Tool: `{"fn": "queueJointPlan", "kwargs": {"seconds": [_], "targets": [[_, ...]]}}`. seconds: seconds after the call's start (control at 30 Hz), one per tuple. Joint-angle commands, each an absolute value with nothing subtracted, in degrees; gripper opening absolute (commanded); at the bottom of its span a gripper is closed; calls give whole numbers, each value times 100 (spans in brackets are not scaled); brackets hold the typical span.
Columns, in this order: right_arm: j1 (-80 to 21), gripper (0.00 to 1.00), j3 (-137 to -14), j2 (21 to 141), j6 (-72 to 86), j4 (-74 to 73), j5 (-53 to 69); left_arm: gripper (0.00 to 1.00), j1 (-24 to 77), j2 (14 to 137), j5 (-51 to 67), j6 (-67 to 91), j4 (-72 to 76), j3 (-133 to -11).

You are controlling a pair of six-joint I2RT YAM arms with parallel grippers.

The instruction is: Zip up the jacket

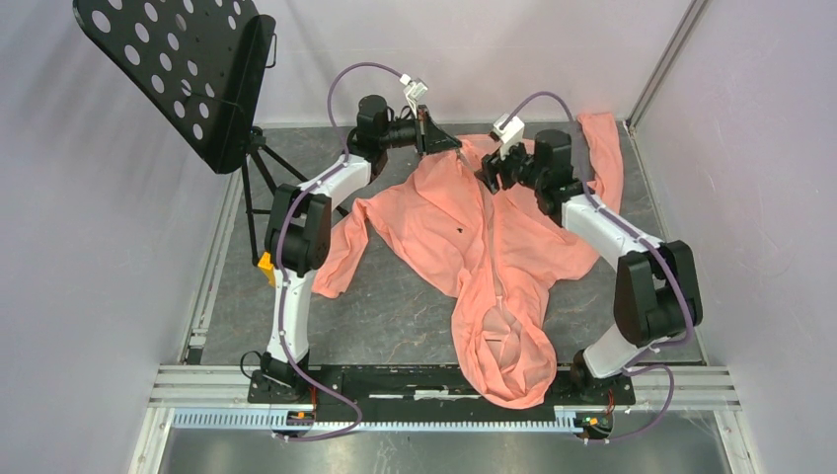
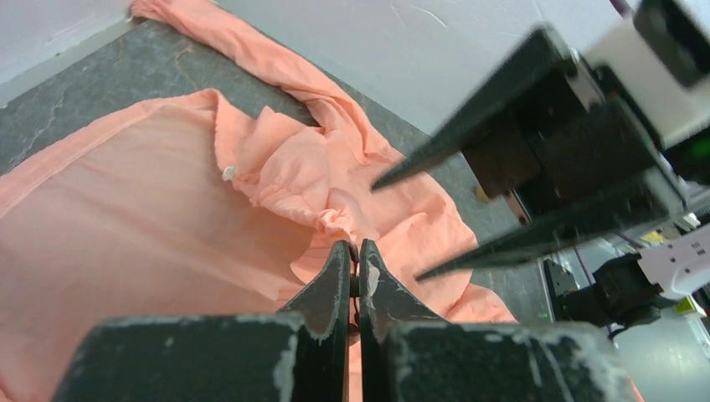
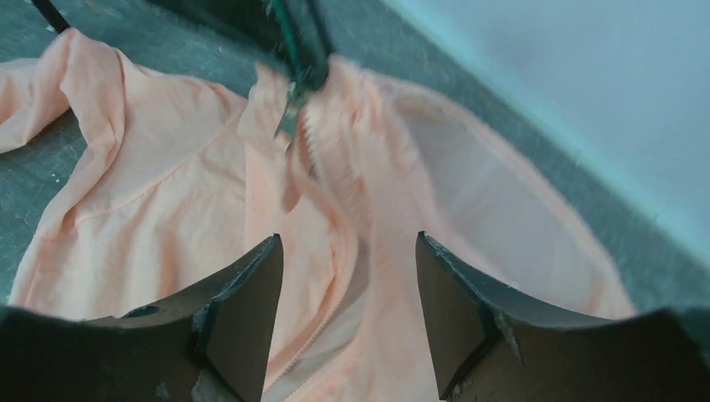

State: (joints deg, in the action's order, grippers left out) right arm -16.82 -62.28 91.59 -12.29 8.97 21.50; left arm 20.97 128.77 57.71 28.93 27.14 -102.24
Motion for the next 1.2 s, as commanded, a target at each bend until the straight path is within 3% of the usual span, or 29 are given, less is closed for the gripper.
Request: {"fn": "queueJointPlan", "kwargs": {"seconds": [0.0, 0.17, 0.37, 0.6, 0.8, 1.17], "targets": [[-1099, 63, -7006, 9613, -1932, 1067, 4171, 2, 2141, 12533, 6448, 2879, 3414, -10270], [-980, 60, -7738, 10451, -1695, 1336, 5157, 2, 2188, 12559, 6542, 2711, 3284, -10316], [-982, 60, -7513, 10845, -721, 2611, 5657, 2, 2254, 12577, 6429, 2165, 2515, -10463], [-874, 64, -7051, 10594, -266, 3253, 5628, 2, 2261, 12561, 6309, 1752, 1917, -10573], [-757, 70, -6819, 10250, -548, 2878, 5398, 2, 2266, 12526, 6360, 1516, 1705, -10569], [-877, 69, -6974, 10693, -25, 3501, 5838, 2, 2274, 12410, 6666, 1564, 2048, -10374]]}}
